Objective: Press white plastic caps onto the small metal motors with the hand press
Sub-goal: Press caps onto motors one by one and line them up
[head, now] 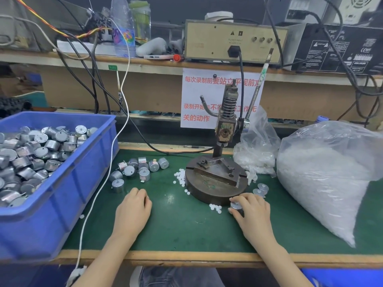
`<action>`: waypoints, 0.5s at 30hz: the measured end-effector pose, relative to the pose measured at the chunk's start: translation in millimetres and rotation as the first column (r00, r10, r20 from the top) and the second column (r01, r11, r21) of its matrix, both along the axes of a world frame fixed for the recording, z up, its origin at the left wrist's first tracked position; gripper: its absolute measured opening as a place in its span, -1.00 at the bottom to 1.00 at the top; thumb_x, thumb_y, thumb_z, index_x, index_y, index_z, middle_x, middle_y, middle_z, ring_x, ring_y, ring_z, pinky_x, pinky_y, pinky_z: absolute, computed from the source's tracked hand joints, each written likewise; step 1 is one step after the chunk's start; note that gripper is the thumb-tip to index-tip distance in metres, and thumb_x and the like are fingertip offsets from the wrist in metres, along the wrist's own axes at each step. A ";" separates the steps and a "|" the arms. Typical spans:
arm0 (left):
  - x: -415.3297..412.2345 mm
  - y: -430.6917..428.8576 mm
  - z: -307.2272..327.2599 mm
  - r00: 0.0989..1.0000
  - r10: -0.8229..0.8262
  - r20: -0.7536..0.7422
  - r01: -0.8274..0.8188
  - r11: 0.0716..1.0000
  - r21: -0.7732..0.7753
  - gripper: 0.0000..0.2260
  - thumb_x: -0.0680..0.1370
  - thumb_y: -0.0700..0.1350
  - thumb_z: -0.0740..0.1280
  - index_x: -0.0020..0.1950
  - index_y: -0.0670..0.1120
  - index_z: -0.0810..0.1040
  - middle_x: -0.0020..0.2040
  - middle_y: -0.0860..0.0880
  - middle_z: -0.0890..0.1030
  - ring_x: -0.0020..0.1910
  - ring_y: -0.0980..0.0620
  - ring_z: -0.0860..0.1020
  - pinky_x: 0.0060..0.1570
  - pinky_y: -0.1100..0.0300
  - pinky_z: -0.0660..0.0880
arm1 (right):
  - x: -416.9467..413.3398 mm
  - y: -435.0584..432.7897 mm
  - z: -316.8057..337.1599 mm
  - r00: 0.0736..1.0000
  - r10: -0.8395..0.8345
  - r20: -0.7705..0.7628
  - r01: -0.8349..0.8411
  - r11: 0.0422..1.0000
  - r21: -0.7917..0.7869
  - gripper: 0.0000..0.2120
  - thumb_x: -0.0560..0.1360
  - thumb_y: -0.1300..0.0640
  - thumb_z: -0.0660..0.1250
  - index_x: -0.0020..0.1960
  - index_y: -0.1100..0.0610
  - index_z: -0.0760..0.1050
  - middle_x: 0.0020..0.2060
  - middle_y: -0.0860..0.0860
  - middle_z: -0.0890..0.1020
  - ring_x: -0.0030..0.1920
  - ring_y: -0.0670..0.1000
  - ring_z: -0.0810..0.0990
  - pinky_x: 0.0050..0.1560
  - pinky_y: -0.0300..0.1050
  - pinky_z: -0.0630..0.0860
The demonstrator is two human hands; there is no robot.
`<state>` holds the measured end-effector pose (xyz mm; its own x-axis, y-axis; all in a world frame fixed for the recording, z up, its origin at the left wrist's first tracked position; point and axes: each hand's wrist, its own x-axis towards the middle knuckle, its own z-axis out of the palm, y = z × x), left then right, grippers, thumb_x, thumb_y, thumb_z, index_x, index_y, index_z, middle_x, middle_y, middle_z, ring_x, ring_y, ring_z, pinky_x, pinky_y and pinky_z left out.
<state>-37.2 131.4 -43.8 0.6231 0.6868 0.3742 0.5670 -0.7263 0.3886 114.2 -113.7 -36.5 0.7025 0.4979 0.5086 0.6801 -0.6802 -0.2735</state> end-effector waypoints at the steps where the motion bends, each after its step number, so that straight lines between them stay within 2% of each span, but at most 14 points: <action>1: 0.1 0.3 -0.3 1.000 -0.001 -0.002 0.001 1.000 -0.001 -0.86 0.55 -0.14 0.20 -0.17 -0.15 0.45 -0.19 -0.03 0.41 -0.16 -0.07 0.48 -0.31 0.14 0.29 | 4.0 -2.1 -1.1 1.000 -0.025 0.000 0.025 1.000 -0.003 -0.76 0.25 0.18 0.58 -0.13 0.09 0.61 -0.15 0.02 0.62 -0.08 0.17 0.57 -0.07 0.04 0.41; 4: 0.5 0.9 -1.5 1.000 0.001 -0.003 -0.001 1.000 0.005 -0.86 0.55 -0.13 0.20 -0.16 -0.15 0.45 -0.19 -0.03 0.41 -0.15 -0.07 0.48 -0.30 0.14 0.28 | 13.6 -7.0 -1.2 0.996 -0.078 -0.048 0.078 0.997 0.004 -0.77 0.36 0.17 0.50 -0.01 0.13 0.58 -0.07 0.04 0.61 0.03 0.17 0.53 0.02 0.01 0.33; 7: 0.5 0.2 -1.3 1.000 0.000 -0.016 0.000 1.000 0.012 -0.87 0.56 -0.12 0.18 -0.16 -0.11 0.41 -0.16 -0.02 0.41 -0.12 -0.05 0.48 -0.30 0.16 0.29 | 14.5 -7.7 -0.7 0.996 -0.083 -0.042 0.084 0.996 0.028 -0.68 0.36 0.18 0.50 0.09 0.16 0.57 -0.04 0.08 0.61 0.06 0.19 0.54 0.05 0.06 0.37; 9: 0.9 -0.2 -1.3 0.999 -0.007 -0.040 0.008 1.000 0.019 -0.89 0.56 -0.10 0.16 -0.15 -0.08 0.38 -0.14 -0.01 0.41 -0.10 -0.03 0.47 -0.29 0.16 0.31 | 8.4 -3.8 1.0 0.998 -0.067 -0.013 0.068 0.996 0.057 -0.66 0.32 0.21 0.52 0.08 0.18 0.58 -0.02 0.10 0.61 0.04 0.21 0.55 0.04 0.09 0.41; 12: 2.8 0.4 -2.1 0.998 -0.011 -0.067 0.013 1.000 0.028 -0.90 0.57 -0.09 0.14 -0.13 -0.05 0.34 -0.12 0.02 0.39 -0.06 0.00 0.46 -0.29 0.18 0.30 | -2.7 12.5 4.9 0.998 0.004 0.069 -0.013 0.990 0.138 -0.66 0.28 0.29 0.52 0.04 0.20 0.59 -0.05 0.11 0.61 -0.02 0.23 0.57 -0.02 0.11 0.46; 15: 9.6 0.9 0.7 0.997 -0.009 -0.077 0.011 1.000 0.018 -0.89 0.57 -0.07 0.13 -0.07 -0.06 0.40 -0.07 0.03 0.43 0.00 0.01 0.45 -0.25 0.17 0.34 | -16.2 46.7 13.2 0.989 0.119 0.089 -0.135 0.970 0.200 -0.69 0.29 0.33 0.49 0.02 0.20 0.59 -0.06 0.09 0.61 -0.04 0.20 0.58 -0.04 0.05 0.46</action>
<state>-27.5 132.3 -43.2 0.6573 0.6737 0.3377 0.5874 -0.7387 0.3304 98.0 -67.0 -23.3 0.5957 0.4597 0.6586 0.7813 -0.5219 -0.3423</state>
